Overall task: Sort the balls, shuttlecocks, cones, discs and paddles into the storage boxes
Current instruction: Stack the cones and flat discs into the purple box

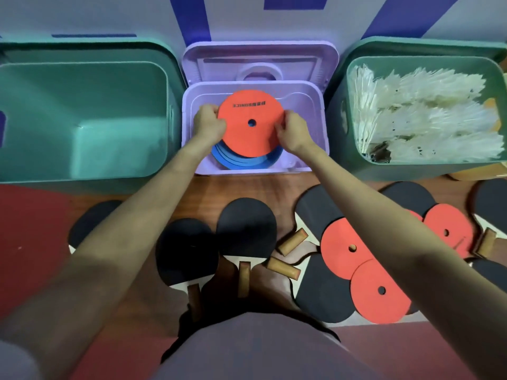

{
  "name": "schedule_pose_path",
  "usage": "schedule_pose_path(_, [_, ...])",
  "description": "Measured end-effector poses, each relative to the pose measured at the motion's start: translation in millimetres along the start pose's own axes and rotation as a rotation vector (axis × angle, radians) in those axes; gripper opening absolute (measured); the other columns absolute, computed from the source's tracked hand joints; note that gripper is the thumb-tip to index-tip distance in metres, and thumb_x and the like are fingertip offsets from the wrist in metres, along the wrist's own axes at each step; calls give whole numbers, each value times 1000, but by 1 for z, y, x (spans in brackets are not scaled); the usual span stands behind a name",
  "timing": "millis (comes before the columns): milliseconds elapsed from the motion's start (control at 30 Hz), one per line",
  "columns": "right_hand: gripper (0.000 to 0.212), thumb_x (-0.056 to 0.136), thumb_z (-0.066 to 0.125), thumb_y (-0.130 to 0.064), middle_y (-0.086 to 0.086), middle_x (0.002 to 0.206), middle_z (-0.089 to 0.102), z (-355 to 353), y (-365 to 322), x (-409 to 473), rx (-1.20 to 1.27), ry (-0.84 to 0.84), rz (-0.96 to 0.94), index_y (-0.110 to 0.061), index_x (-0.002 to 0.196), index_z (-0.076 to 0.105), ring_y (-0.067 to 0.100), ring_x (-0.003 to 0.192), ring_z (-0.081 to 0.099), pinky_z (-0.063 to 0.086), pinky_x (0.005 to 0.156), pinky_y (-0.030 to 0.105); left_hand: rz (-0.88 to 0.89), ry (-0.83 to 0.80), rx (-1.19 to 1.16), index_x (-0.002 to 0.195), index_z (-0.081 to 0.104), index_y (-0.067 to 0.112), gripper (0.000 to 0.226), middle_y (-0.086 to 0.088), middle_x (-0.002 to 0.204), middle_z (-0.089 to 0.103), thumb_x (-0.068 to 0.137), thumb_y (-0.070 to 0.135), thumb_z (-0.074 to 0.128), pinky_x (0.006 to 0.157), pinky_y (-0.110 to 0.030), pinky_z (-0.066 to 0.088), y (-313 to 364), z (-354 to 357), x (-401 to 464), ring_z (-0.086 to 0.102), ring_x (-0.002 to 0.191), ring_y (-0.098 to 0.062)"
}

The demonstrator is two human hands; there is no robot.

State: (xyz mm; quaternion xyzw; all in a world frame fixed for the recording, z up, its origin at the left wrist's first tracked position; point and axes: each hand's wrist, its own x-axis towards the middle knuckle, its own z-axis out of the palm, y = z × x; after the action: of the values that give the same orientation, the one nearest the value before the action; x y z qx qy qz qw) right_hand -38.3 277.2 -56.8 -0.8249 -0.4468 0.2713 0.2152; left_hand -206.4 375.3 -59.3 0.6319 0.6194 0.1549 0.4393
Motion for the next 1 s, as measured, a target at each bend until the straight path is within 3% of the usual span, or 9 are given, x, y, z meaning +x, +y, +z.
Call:
schedule_pose_path(133, [24,94,44,-8,27,114,60,14,2,5,-49,-63,-7,10,108,52,40,105,54,35,79,37,2,26,104,87,68,0,26,-20,90,70,75,0,44,73,-42,51,-3,-2,4,56,75,-27])
schedule_pose_path(267, [25,94,44,-9,26,115,59,19,0,4,-90,-55,-15,9,111,50,40,105,54,35,76,36,40,6,153,84,65,-5,23,-13,76,61,75,-3,44,63,-37,45,-8,-3,5,49,69,-23])
schedule_pose_path(400, [25,93,43,-10,28,112,60,18,-2,2,-151,-59,-19,10,106,52,41,102,55,37,76,38,74,-34,176,76,59,1,16,-6,65,50,77,-3,44,58,-28,35,-7,-4,-2,43,68,-23])
schedule_pose_path(467, [21,93,41,-10,28,110,60,16,-3,0,-189,-84,-19,6,98,54,41,101,55,37,73,37,70,-61,197,73,58,3,13,-6,66,53,78,1,47,60,-31,40,-5,-4,-6,46,70,-27])
schedule_pose_path(533, [20,93,41,-10,26,111,59,14,-4,-3,-232,-102,-6,4,98,55,39,101,55,38,71,35,63,-84,237,86,64,1,20,-17,85,64,76,10,49,71,-38,48,-4,-5,-11,56,81,-35])
schedule_pose_path(600, [25,93,40,-11,23,117,53,11,-4,-7,-269,-99,16,5,106,54,36,106,51,42,78,38,87,-88,280,94,65,3,39,-25,100,63,67,22,45,77,-40,49,-3,-7,-15,59,91,-40])
schedule_pose_path(767, [33,95,47,-16,22,122,47,-8,5,-37,-189,-55,-43,5,121,48,39,104,53,43,85,41,150,-28,275,126,58,11,42,-16,131,49,84,13,55,98,-36,44,-4,-3,-41,54,117,-31])
schedule_pose_path(867, [38,93,52,-13,20,119,50,-23,24,-75,-55,39,-130,1,128,49,31,97,57,44,90,37,312,61,140,118,61,9,36,-11,122,55,83,6,53,93,-36,46,-3,5,-80,59,106,-25])
schedule_pose_path(1000, [30,87,56,-4,17,100,56,-43,62,-138,36,210,-188,1,116,58,18,80,52,39,80,21,513,97,-5,103,63,8,29,-4,104,65,79,4,49,75,-30,48,1,27,-137,61,82,-18])
